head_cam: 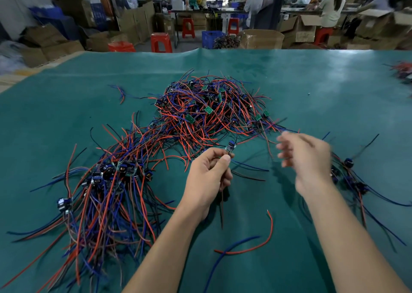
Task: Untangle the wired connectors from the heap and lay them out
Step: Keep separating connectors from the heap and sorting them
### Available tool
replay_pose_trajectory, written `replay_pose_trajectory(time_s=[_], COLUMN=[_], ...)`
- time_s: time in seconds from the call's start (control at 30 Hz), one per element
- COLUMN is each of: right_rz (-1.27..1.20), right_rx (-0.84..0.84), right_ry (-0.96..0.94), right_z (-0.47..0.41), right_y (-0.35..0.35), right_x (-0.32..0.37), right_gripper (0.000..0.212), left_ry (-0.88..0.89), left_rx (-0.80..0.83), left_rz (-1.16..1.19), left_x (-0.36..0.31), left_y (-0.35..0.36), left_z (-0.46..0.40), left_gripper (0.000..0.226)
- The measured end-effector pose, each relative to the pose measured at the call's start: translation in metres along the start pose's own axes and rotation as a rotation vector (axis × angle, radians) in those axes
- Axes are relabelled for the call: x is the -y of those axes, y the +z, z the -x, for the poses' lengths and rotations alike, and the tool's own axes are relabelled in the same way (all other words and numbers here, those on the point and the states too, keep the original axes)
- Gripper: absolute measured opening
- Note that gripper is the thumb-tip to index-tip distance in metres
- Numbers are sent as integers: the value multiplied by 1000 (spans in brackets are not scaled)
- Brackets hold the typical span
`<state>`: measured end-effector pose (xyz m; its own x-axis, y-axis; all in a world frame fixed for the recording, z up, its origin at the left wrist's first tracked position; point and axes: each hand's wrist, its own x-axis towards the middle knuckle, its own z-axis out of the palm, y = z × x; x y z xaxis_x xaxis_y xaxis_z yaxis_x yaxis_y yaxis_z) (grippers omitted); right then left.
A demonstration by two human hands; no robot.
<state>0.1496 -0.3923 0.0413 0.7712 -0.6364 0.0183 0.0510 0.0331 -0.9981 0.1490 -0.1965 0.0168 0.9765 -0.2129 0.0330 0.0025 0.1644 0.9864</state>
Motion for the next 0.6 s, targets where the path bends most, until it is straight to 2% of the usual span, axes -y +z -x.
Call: replay_pose_trajectory(time_s=[0.1,0.2,0.33,0.5,0.6], right_rz=[110,112,59,47,-19], right_rx=[385,519,474,307,207], right_ry=[54,-14,-75,-154,-154], right_z=[21,35,32,22,12], right_y=[21,32,30,24,15], right_x=[-5,-12,-13,-8,-5], right_gripper=[23,13,6,18,14], left_ry=[13,13,-8,-13,17], left_rx=[11,64,114,199,219], left_rz=[10,-34,-54,-38,-67], left_x=[-1,-1,0,1,-2], left_y=[2,2,1,2,4], left_z=[1,2,2,2,3], left_gripper=[14,15,16,19,18])
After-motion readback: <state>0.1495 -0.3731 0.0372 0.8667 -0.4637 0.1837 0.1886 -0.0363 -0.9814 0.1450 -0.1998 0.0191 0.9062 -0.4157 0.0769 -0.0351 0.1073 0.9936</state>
